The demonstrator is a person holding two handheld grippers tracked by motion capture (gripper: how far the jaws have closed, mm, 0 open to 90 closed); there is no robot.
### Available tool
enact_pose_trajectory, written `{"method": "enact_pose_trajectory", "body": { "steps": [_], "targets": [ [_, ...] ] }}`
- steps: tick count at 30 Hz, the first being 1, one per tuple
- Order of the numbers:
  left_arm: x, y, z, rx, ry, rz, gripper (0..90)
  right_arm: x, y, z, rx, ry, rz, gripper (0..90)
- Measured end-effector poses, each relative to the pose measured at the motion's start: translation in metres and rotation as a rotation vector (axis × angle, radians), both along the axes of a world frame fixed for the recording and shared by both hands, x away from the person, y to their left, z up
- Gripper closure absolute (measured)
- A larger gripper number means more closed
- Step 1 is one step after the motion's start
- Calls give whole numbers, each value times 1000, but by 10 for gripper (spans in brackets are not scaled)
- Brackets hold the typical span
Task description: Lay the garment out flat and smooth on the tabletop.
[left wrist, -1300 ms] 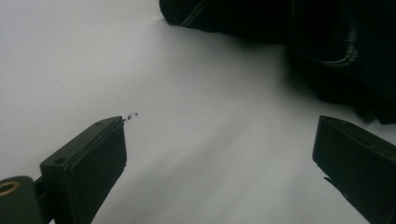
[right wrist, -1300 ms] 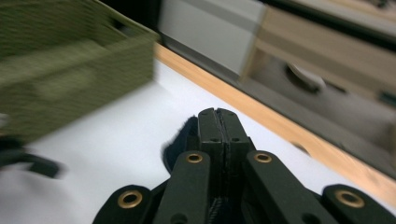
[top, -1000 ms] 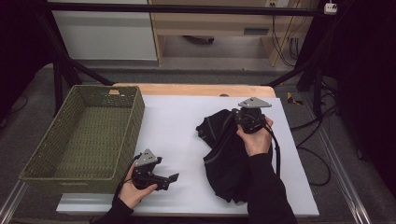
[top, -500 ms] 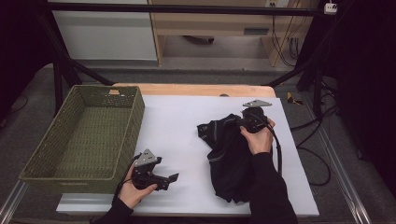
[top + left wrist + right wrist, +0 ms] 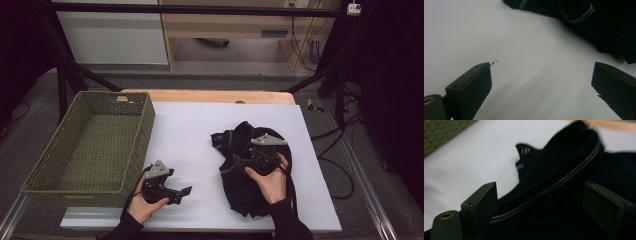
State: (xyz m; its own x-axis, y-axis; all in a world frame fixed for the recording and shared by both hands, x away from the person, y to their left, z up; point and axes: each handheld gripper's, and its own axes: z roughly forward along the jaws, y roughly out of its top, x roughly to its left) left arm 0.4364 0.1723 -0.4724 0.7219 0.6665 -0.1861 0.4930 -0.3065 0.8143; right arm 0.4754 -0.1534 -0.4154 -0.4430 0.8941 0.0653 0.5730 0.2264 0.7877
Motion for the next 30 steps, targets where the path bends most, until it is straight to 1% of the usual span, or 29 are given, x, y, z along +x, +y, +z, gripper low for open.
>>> {"method": "enact_pose_trajectory", "body": {
  "steps": [1, 3, 4, 5, 6, 7, 8, 9, 10, 11, 13, 14, 16, 17, 18, 19, 20, 22, 23, 25, 26, 27, 28, 29, 30],
  "targets": [
    [0, 0, 0, 0, 0, 0, 22, 3, 4, -6, -7, 16, -3, 115],
    [0, 0, 0, -1, -1, 1, 22, 9, 12, -16, -18, 38, -11, 131],
    [0, 1, 0, -2, -1, 2, 23, 13, 16, -21, -27, 41, -9, 153],
    [0, 1, 1, -3, -2, 3, 23, 15, 19, -24, -47, 45, -18, 209],
    [0, 2, 1, -4, -2, 2, 23, 16, 22, -25, -86, 30, -36, 337],
    [0, 2, 1, -6, -2, 3, 23, 16, 23, -26, -133, 5, -48, 482],
    [0, 2, 1, -8, -3, 4, 23, 16, 24, -26, -157, -2, -57, 633],
    [0, 2, 1, -8, -3, 6, 22, 16, 22, -25, -158, 6, -50, 754],
    [0, 2, 1, -8, -3, 5, 23, 16, 18, -23, -142, 16, -44, 819],
    [0, 2, 1, -8, -3, 4, 23, 16, 16, -21, -140, 24, -42, 866],
    [0, 2, 1, -5, -2, 3, 23, 15, 10, -17, -122, 35, -42, 872],
    [0, 1, 1, -5, -2, 3, 23, 14, 7, -15, -114, 30, -44, 850],
    [0, 1, 0, -3, -1, 2, 23, 13, 7, -13, -93, -3, -42, 703],
    [0, 0, 0, -2, -1, 2, 22, 12, 9, -13, -89, -21, -31, 627],
    [0, 0, 0, -1, -1, 1, 22, 12, 12, -14, -82, -32, -19, 524],
    [0, 0, 0, -1, -1, 1, 23, 13, 16, -16, -86, -38, -13, 415],
    [0, 1, 0, -2, -1, 1, 23, 14, 20, -19, -102, -41, -14, 350],
    [0, 1, 1, -3, -2, 1, 23, 19, 28, -27, -124, -32, -1, 301],
    [0, 2, 1, -4, -1, 1, 23, 22, 31, -30, -139, -23, 1, 291],
    [1, 2, 1, -6, 0, 3, 23, 27, 36, -37, -180, -10, -3, 325],
    [1, 2, 1, -6, 0, 4, 23, 29, 37, -39, -206, -8, -14, 385],
    [1, 2, 1, -5, 1, 5, 23, 31, 38, -41, -232, -10, -20, 465],
    [1, 2, 1, -6, 1, 5, 23, 32, 38, -42, -245, -13, -27, 599],
    [1, 2, 1, -6, 0, 5, 23, 32, 37, -42, -236, -9, -25, 717],
    [1, 2, 1, -8, -2, 6, 23, 31, 36, -40, -218, -7, -24, 767]
  ]
}}
